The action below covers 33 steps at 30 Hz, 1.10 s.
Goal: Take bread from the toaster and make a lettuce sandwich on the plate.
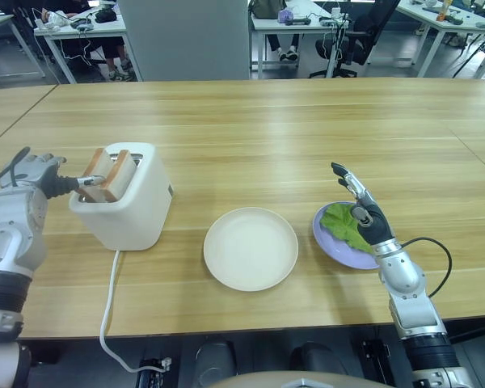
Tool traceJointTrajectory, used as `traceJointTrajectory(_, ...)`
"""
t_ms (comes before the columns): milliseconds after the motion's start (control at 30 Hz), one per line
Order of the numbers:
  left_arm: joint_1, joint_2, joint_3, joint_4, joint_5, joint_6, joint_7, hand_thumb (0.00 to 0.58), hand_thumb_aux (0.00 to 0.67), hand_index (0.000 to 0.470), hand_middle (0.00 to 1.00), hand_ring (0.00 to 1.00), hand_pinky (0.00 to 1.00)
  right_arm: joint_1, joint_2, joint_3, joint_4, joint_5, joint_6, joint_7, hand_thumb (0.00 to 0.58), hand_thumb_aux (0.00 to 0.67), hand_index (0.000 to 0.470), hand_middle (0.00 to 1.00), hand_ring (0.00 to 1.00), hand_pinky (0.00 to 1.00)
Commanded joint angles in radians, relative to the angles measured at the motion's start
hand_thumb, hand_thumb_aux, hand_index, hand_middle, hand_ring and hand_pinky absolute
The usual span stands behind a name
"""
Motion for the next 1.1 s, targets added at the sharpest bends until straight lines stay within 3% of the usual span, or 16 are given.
traceJointTrajectory(33,-0.012,-0.014,-0.068,0.058,0.015,-0.015,-0.010,0.000,0.000,0.000,0.00,0.00,0.00,0.015,-0.004,-0.009,-0.026,0.010,0.019,0.010,0.000,0.000,0.000,0.00,0.00,0.00)
traceJointTrajectory(67,-0.016,-0.014,-0.074,0.064,0.014,-0.016,-0.010,0.288,0.194,0.133,0.00,0.00,0.00,0.016,-0.004,-0.009,-0.029,0.010,0.021,0.011,0.000,0.000,0.000,0.00,0.00,0.00)
traceJointTrajectory(100,-0.019,-0.015,-0.079,0.069,0.011,-0.016,-0.009,0.487,0.402,0.276,0.00,0.00,0.00,0.017,-0.005,-0.009,-0.033,0.011,0.023,0.012,0.000,0.000,0.000,0.00,0.00,0.00)
traceJointTrajectory(133,-0.024,-0.018,-0.081,0.072,0.003,-0.019,-0.008,0.487,0.402,0.276,0.00,0.00,0.00,0.018,-0.005,-0.010,-0.035,0.011,0.025,0.013,0.000,0.000,0.000,0.00,0.00,0.00)
traceJointTrajectory(167,-0.031,-0.024,-0.082,0.076,-0.005,-0.022,-0.001,0.580,0.670,0.460,0.00,0.00,0.00,0.018,-0.005,-0.010,-0.038,0.012,0.027,0.014,0.000,0.000,0.000,0.00,0.00,0.00)
traceJointTrajectory(433,-0.045,-0.091,-0.034,0.078,-0.134,-0.080,0.040,0.580,0.670,0.460,0.00,0.00,0.00,0.020,-0.005,-0.008,-0.051,0.012,0.041,0.022,0.000,0.000,0.000,0.00,0.00,0.00)
traceJointTrajectory(733,-0.057,-0.086,0.034,0.052,-0.195,-0.128,0.197,0.580,0.670,0.460,0.00,0.00,0.00,0.013,-0.027,-0.014,-0.054,-0.020,0.046,0.030,0.000,0.000,0.000,0.00,0.00,0.00)
traceJointTrajectory(767,-0.056,-0.084,0.047,0.038,-0.203,-0.133,0.217,0.580,0.670,0.460,0.07,0.07,0.07,0.009,-0.047,-0.017,-0.048,-0.053,0.046,0.026,0.000,0.000,0.000,0.00,0.00,0.00)
traceJointTrajectory(800,-0.055,-0.083,0.060,0.025,-0.213,-0.138,0.232,0.580,0.670,0.460,0.07,0.07,0.07,0.003,-0.074,-0.018,-0.036,-0.094,0.050,0.022,0.000,0.000,0.000,0.00,0.00,0.00)
traceJointTrajectory(833,-0.053,-0.082,0.069,0.014,-0.221,-0.140,0.241,0.580,0.670,0.460,0.60,0.60,0.60,-0.002,-0.099,-0.017,-0.021,-0.133,0.054,0.015,0.000,0.000,0.000,0.00,0.00,0.00)
traceJointTrajectory(867,-0.051,-0.081,0.079,0.002,-0.228,-0.145,0.252,0.580,0.670,0.460,0.92,0.92,0.92,-0.008,-0.133,-0.013,0.003,-0.185,0.058,0.004,0.000,0.000,0.000,0.00,0.00,0.00)
traceJointTrajectory(900,-0.049,-0.079,0.089,-0.011,-0.232,-0.150,0.262,0.580,0.670,0.460,0.92,0.92,0.92,-0.016,-0.168,-0.007,0.032,-0.239,0.062,-0.010,0.000,0.000,0.000,0.00,0.00,0.00)
traceJointTrajectory(933,-0.045,-0.077,0.100,-0.026,-0.238,-0.154,0.273,0.580,0.670,0.460,1.00,1.00,1.00,-0.027,-0.204,0.002,0.068,-0.295,0.063,-0.028,0.000,0.000,0.000,0.00,0.00,0.00)
traceJointTrajectory(1100,-0.021,-0.070,0.174,-0.167,-0.256,-0.171,0.324,0.580,0.670,0.460,1.00,1.00,1.00,-0.106,-0.393,0.104,0.279,-0.599,0.040,-0.190,0.000,0.000,0.000,0.00,0.00,0.00)
